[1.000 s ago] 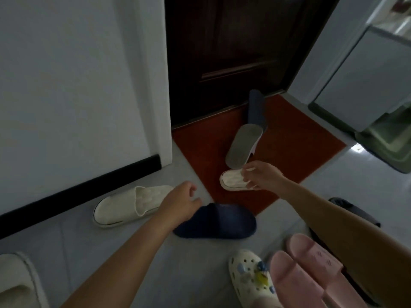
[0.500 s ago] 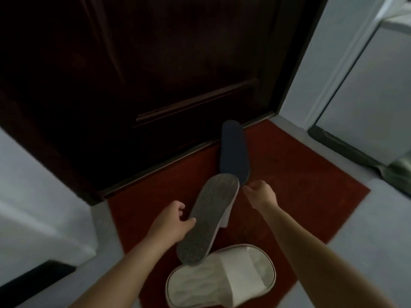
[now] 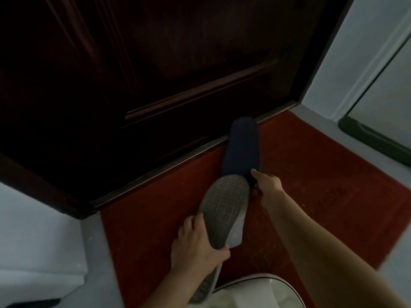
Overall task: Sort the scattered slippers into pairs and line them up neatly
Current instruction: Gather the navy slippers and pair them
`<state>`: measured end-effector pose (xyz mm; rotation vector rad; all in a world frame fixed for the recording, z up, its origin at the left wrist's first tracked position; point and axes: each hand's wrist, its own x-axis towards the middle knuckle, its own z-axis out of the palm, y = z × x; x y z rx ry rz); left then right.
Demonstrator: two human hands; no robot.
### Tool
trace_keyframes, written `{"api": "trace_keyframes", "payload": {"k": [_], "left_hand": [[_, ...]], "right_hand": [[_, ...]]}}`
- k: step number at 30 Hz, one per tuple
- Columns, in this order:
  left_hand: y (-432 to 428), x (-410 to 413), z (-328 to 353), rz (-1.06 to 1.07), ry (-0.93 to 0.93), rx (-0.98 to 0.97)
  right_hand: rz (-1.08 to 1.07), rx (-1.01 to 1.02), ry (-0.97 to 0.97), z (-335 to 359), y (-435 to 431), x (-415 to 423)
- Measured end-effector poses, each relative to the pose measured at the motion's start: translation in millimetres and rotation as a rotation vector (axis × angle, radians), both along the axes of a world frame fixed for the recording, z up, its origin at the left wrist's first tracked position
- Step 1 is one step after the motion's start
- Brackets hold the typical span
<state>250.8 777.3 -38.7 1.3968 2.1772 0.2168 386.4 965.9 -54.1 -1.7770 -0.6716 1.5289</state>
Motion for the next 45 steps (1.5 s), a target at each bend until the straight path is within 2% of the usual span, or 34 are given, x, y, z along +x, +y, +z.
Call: {"api": "trace_keyframes", "payload": {"k": [5, 9, 13, 17, 21, 26, 30, 37, 41, 43, 45], "left_hand": [[-20.7, -28.7, 2.4, -0.004, 0.019, 0.103], [-40.1, -46.8, 4.8, 0.051, 0.141, 0.260], [-47.2, -47.1, 2.4, -0.063, 0.298, 0.179], [-54.4, -65.9, 10.1, 0.192, 0.156, 0.054], [-107.0, -78.3, 17.0, 0.276, 0.024, 0.026], [-201.9, -82.5, 30.8, 0.265, -0.039, 0.012], [-288.0, -90.5, 45.0, 0.342, -0.089, 0.008], [-438.3, -130.2, 65.6, 0.384, -0.146, -0.134], [-488.2, -168.5, 64.0, 0.372, -0.121, -0.276], [-496.6, -180.2, 57.7, 0.378, -0.060, -0.381], [-490.2, -187.5, 56.4, 0.418, 0.020, -0.407]], "right_hand": [[-0.059, 0.230, -0.153, 13.8, -9.9, 7.0], [0.114, 0.361, -0.348, 26.0, -17.0, 24.7], [0.191, 0.439, -0.422, 38.2, -29.5, 25.8], [0.232, 0.481, -0.474, 54.8, -46.3, 28.7], [0.409, 0.581, -0.607, 67.0, -77.5, 27.9], [0.531, 0.677, -0.577, 76.6, -145.1, 9.4], [0.685, 0.797, -0.565, 84.3, -205.4, -7.3], [1.004, 0.861, -0.544, 100.8, -292.9, -38.7], [1.138, 0.945, -0.557, 111.3, -328.7, -54.0], [1.206, 0.999, -0.549, 115.5, -341.7, -67.7], [1.263, 1.038, -0.546, 117.9, -354.7, -84.0]]}}
